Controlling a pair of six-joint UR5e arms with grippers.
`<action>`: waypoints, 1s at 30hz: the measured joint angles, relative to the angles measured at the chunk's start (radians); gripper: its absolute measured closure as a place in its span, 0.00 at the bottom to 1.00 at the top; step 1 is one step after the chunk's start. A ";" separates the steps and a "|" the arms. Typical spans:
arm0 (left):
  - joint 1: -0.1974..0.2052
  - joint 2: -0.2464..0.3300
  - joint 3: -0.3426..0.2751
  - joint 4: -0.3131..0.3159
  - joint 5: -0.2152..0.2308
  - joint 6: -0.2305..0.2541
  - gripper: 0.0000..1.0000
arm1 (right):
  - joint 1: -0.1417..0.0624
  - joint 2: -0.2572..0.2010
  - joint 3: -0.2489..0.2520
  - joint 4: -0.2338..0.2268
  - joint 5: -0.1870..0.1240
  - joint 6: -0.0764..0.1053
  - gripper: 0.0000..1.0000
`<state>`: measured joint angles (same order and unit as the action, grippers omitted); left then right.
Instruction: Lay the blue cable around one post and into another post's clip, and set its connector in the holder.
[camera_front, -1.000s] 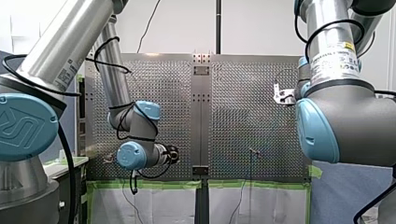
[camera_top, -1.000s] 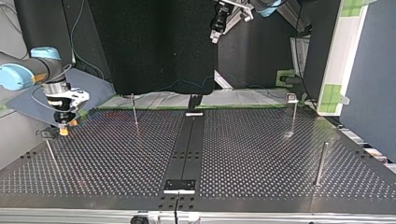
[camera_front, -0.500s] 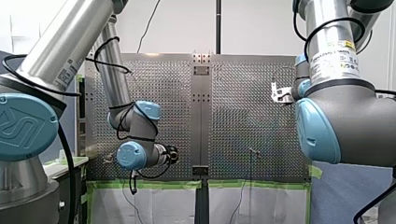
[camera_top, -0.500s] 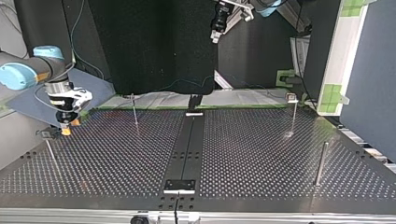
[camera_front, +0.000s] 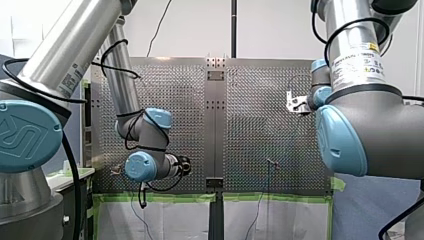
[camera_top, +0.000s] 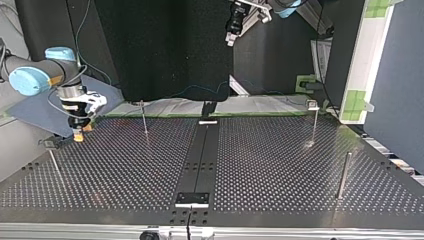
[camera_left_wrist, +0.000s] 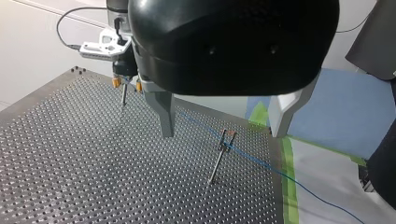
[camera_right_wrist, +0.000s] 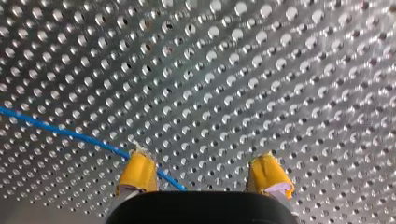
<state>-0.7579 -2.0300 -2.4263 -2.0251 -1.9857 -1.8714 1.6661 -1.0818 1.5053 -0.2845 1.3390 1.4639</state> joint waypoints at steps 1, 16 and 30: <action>0.000 0.000 0.000 0.000 0.000 0.000 0.01 | 0.005 -0.001 0.002 0.001 0.001 -0.002 0.00; 0.001 0.000 0.000 0.000 0.000 0.000 0.01 | 0.101 -0.035 0.037 -0.007 0.045 0.011 0.00; 0.000 0.000 0.000 -0.003 0.002 -0.002 0.01 | 0.162 -0.036 0.127 -0.049 0.102 0.026 0.00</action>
<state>-0.7575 -2.0302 -2.4264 -2.0281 -1.9834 -1.8736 1.8283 -1.1178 1.6322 -0.3340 1.4410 1.4895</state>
